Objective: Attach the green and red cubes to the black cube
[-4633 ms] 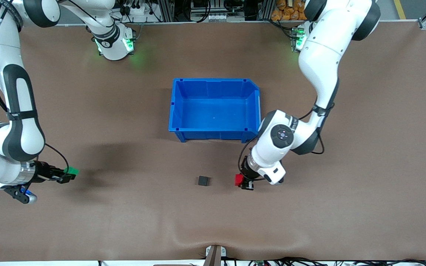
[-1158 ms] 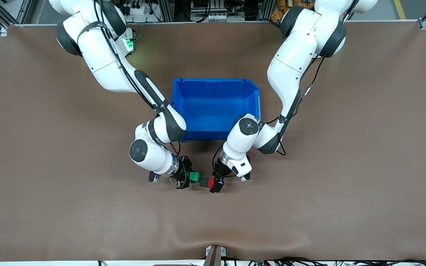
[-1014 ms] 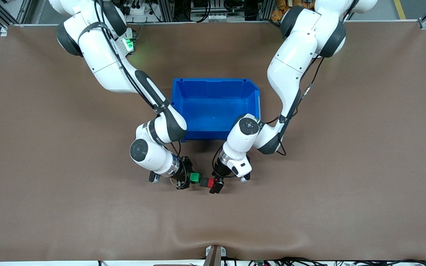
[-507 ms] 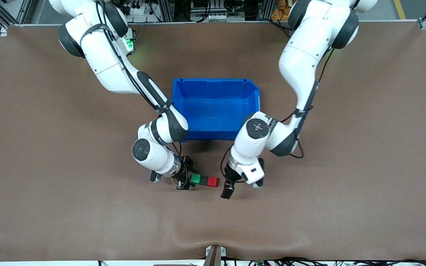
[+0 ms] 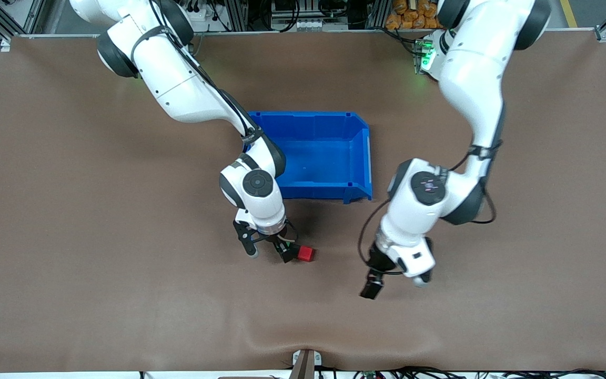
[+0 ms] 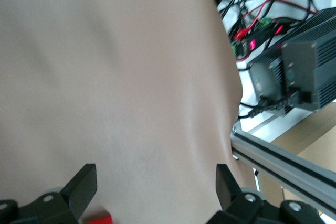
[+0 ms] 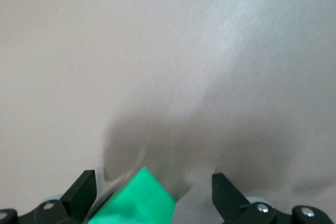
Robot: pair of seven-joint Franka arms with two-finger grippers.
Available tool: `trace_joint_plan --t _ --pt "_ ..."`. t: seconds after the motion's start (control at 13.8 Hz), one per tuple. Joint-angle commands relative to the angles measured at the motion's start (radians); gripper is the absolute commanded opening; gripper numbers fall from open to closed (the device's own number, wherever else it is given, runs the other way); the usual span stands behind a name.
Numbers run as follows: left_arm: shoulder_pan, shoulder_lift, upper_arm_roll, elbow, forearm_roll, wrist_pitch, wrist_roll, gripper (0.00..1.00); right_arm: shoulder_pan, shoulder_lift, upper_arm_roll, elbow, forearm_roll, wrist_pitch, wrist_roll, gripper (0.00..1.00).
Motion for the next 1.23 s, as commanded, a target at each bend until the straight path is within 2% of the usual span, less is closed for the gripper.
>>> trace_joint_plan --t 0.0,0.22,0.51,0.8,0.94,1.16 --pt "0.058 -0.217 -0.009 -0.243 0.017 -0.005 0.142 1.0 -0.081 -0.035 0.048 0.006 0.02 -0.081 -0.052 1.0" --pt "0.113 -0.365 -0.009 -0.387 0.017 -0.029 0.304 1.0 -0.191 -0.047 0.14 0.106 0.082 -0.254 -0.15 1.0" --pt "0.177 -0.456 -0.009 -0.395 0.016 -0.184 0.501 1.0 -0.317 -0.087 0.242 0.154 0.082 -0.412 -0.305 1.0" --pt "0.199 -0.56 -0.009 -0.404 0.016 -0.339 0.644 1.0 -0.406 -0.146 0.264 0.157 0.082 -0.553 -0.538 1.0" --pt "0.23 -0.649 -0.028 -0.464 0.017 -0.362 0.716 1.0 -0.442 -0.177 0.27 0.161 0.082 -0.616 -0.682 1.0" --pt "0.315 -0.781 -0.097 -0.57 0.017 -0.409 0.896 1.0 -0.503 -0.206 0.299 0.193 0.082 -0.713 -0.842 1.0"
